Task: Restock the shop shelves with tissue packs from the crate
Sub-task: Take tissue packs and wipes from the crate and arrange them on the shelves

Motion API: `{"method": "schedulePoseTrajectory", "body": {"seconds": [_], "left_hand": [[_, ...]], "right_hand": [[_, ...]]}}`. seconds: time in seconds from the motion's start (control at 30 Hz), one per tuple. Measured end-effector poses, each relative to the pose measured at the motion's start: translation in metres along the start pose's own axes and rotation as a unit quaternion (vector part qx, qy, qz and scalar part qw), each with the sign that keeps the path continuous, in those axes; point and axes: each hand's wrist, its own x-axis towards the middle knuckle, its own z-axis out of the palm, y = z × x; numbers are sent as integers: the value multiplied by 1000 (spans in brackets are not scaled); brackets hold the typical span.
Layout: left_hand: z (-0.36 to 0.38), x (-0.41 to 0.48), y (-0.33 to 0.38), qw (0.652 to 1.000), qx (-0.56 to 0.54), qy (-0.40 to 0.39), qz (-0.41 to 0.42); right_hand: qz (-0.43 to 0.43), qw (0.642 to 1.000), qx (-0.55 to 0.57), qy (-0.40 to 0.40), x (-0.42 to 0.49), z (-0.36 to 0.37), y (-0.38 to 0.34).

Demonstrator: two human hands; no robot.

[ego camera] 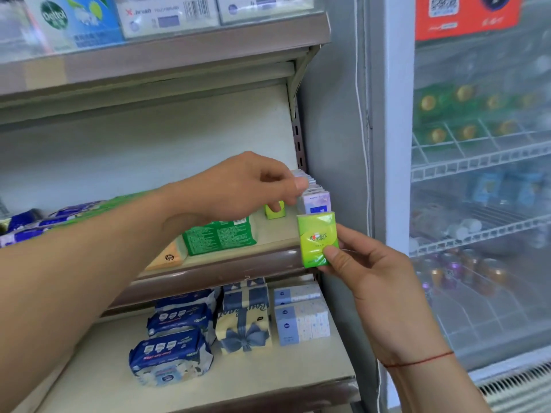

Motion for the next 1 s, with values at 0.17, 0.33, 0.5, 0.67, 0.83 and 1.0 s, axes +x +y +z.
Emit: {"method": "schedulePoseTrajectory", "body": {"seconds": [0.17, 0.33, 0.5, 0.67, 0.83, 1.0], "left_hand": [[23, -41, 19, 996, -76, -50, 27], [27, -47, 24, 995, -84, -43, 22], [6, -30, 24, 997, -34, -71, -17], [-19, 23, -12, 992, 112, 33, -49], [-9, 74, -48, 975, 195, 91, -61], [17, 105, -73, 961, 248, 61, -103]], "right_hand": [[-12, 1000, -25, 4, -18, -12, -10], [-24, 999, -28, 2, -30, -10, -14], [-16, 1000, 4, 7, -30, -5, -14], [-1, 1000, -24, 14, -20, -1, -11], [4, 999, -41, 2, -12, 6, -6], [8, 999, -43, 3, -3, 8, -3]]}}
